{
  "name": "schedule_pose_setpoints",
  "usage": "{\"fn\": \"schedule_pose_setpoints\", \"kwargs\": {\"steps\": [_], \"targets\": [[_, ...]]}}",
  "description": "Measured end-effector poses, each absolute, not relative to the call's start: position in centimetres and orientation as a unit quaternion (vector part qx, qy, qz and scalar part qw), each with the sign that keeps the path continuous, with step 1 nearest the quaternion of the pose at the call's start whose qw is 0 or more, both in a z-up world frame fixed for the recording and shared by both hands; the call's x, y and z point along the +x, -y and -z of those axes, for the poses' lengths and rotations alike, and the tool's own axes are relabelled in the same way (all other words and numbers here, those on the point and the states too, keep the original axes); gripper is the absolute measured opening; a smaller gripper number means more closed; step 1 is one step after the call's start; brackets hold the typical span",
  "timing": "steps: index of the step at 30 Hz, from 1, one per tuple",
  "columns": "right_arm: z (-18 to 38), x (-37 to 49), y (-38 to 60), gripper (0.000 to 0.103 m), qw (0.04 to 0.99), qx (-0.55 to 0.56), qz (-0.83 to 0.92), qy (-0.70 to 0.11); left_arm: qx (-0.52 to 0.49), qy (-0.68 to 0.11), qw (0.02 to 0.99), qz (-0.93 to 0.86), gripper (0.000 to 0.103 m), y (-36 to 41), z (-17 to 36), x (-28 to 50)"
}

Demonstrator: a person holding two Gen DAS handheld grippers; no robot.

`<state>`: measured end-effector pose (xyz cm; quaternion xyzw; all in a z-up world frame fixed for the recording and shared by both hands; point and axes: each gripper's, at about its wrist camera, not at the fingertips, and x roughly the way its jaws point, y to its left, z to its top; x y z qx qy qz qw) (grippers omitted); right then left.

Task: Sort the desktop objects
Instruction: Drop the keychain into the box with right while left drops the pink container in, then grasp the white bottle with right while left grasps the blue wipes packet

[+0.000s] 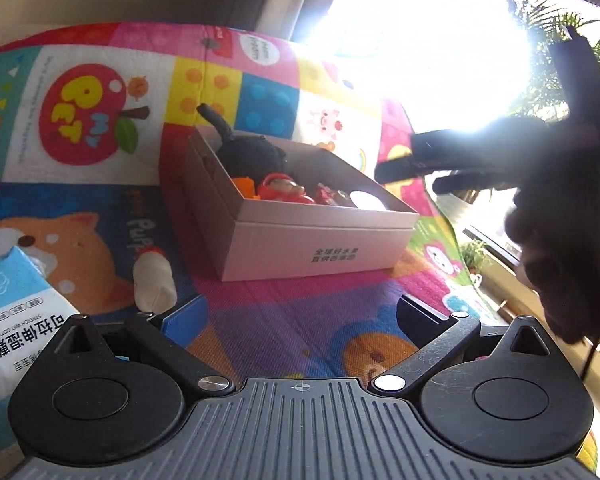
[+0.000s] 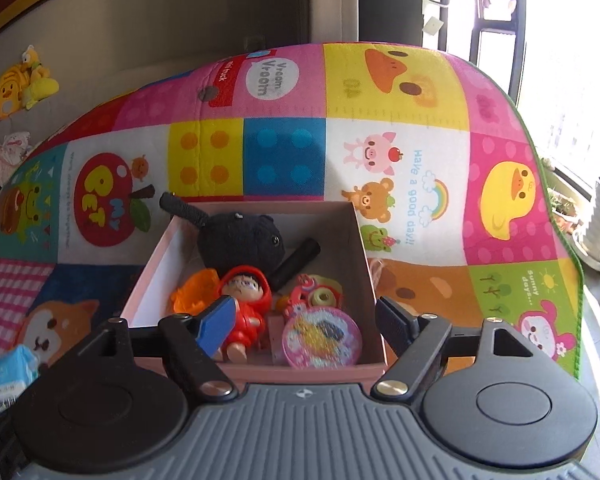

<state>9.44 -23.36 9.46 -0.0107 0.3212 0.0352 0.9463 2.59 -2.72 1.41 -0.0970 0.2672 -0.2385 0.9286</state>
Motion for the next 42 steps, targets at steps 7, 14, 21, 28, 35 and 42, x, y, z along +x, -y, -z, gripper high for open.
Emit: {"fn": "schedule_pose_setpoints", "kwargs": {"steps": [7, 14, 21, 28, 35, 42], "targets": [[-5.5, 2.8, 25.7, 0.086, 0.939, 0.032, -0.013, -0.341, -0.087, -0.27, 0.934, 0.217, 0.103, 3.1, -1.5, 2.7], [-2.3, 1.2, 26.3, 0.095, 0.937, 0.05, 0.019, -0.346, -0.067, -0.286, 0.938, 0.182, 0.103, 2.6, -1.6, 1.8], [-0.8, 0.8, 26.8, 0.102, 0.934, 0.076, 0.019, -0.348, -0.031, -0.305, 0.942, 0.135, 0.103, 0.4, -1.7, 0.9], [-0.6, 0.8, 27.2, 0.103, 0.932, 0.091, 0.017, -0.35, -0.027, -0.297, 0.95, 0.093, 0.103, 0.0, -2.4, 3.4], [-0.6, 0.8, 27.2, 0.103, 0.932, 0.098, 0.015, -0.348, 0.024, -0.329, 0.941, 0.075, 0.074, 1.9, -1.9, 7.6], [-0.5, 0.7, 27.5, 0.103, 0.933, 0.106, 0.013, -0.345, 0.044, -0.347, 0.933, 0.085, 0.042, 3.0, -1.4, 8.1]]}}
